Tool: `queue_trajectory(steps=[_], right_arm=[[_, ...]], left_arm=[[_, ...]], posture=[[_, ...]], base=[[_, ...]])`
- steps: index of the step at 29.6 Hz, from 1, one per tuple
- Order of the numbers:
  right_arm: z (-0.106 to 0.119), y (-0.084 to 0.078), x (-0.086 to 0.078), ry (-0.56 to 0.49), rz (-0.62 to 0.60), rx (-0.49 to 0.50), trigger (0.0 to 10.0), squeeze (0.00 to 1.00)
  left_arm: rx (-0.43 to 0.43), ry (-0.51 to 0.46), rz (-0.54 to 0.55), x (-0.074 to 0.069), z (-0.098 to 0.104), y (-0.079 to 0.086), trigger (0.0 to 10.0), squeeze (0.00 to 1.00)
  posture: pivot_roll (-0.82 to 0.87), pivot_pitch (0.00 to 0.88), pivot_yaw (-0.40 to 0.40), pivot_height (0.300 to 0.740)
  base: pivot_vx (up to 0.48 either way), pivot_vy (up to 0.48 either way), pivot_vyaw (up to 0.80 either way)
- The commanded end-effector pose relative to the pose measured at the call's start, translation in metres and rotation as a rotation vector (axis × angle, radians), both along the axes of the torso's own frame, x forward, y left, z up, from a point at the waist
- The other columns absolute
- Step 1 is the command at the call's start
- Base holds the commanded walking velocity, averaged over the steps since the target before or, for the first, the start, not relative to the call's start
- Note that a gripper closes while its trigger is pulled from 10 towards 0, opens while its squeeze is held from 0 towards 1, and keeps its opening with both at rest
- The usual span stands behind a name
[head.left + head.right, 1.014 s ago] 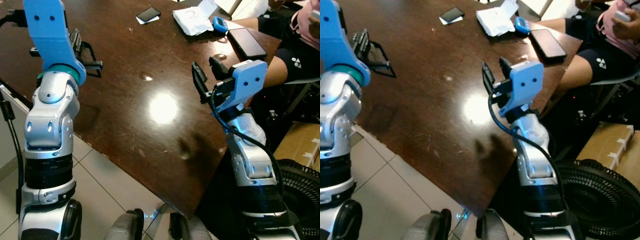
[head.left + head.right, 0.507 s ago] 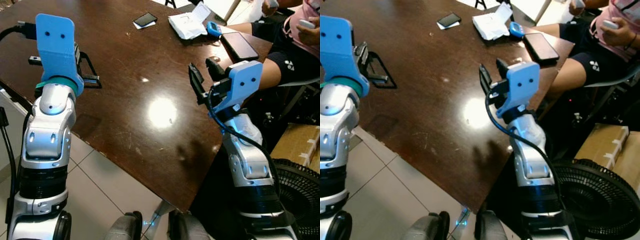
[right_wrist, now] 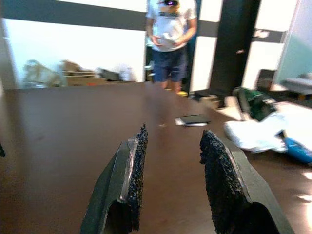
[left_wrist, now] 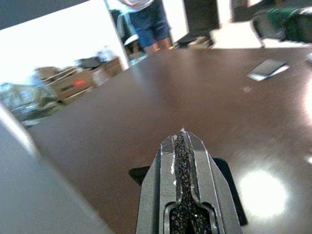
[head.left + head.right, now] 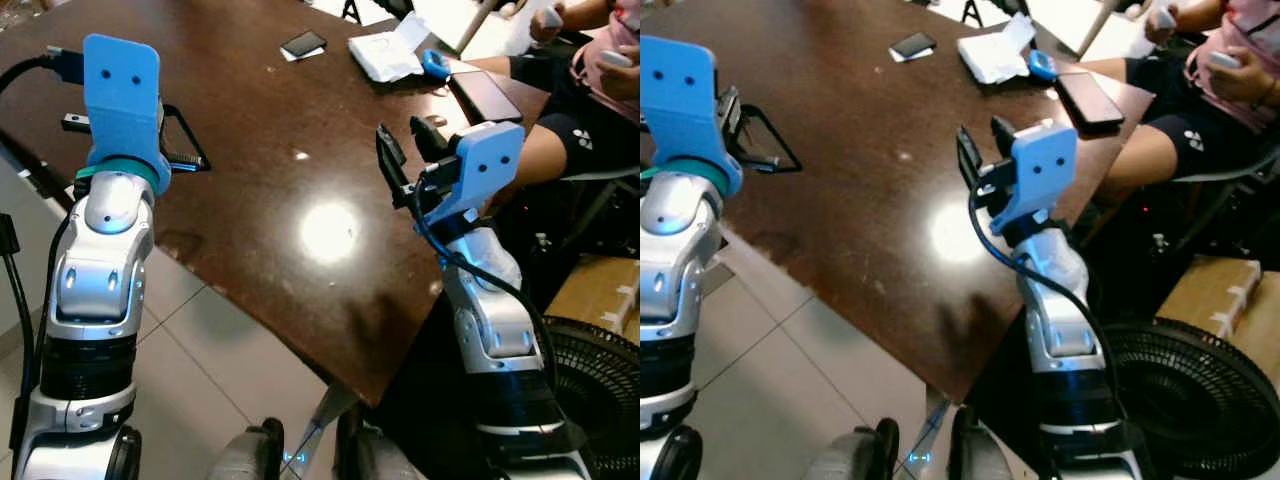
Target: Hang keys on a hook
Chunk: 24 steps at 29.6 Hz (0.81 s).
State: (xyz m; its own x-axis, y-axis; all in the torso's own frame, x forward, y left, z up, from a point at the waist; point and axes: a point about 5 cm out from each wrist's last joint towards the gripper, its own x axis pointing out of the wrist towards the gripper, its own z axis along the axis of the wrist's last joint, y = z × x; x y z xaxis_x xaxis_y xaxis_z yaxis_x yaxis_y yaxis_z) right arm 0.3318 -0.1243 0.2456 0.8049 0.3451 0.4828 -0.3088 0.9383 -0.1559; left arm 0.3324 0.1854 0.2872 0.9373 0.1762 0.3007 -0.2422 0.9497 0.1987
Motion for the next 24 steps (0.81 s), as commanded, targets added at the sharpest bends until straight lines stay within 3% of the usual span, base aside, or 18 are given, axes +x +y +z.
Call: queue_trajectory(steps=[1,24], right_arm=[[-0.0039,-0.0001,0.0001,0.011,-0.001,-0.004,10.0,0.00],[-0.0035,0.0014,0.0012,0.028,-0.028,0.022,10.0,0.00]], left_arm=[[0.012,0.009,-0.007,-0.0007,-0.0040,-0.0010,10.0,0.00],[0.023,0.010,-0.012,0.0000,-0.0048,-0.0024,10.0,0.00]], posture=[[0.08,0.133,0.096,0.740],[0.08,0.142,0.100,0.740]], base=[[-0.349,0.000,0.00],[-0.344,0.000,0.00]])
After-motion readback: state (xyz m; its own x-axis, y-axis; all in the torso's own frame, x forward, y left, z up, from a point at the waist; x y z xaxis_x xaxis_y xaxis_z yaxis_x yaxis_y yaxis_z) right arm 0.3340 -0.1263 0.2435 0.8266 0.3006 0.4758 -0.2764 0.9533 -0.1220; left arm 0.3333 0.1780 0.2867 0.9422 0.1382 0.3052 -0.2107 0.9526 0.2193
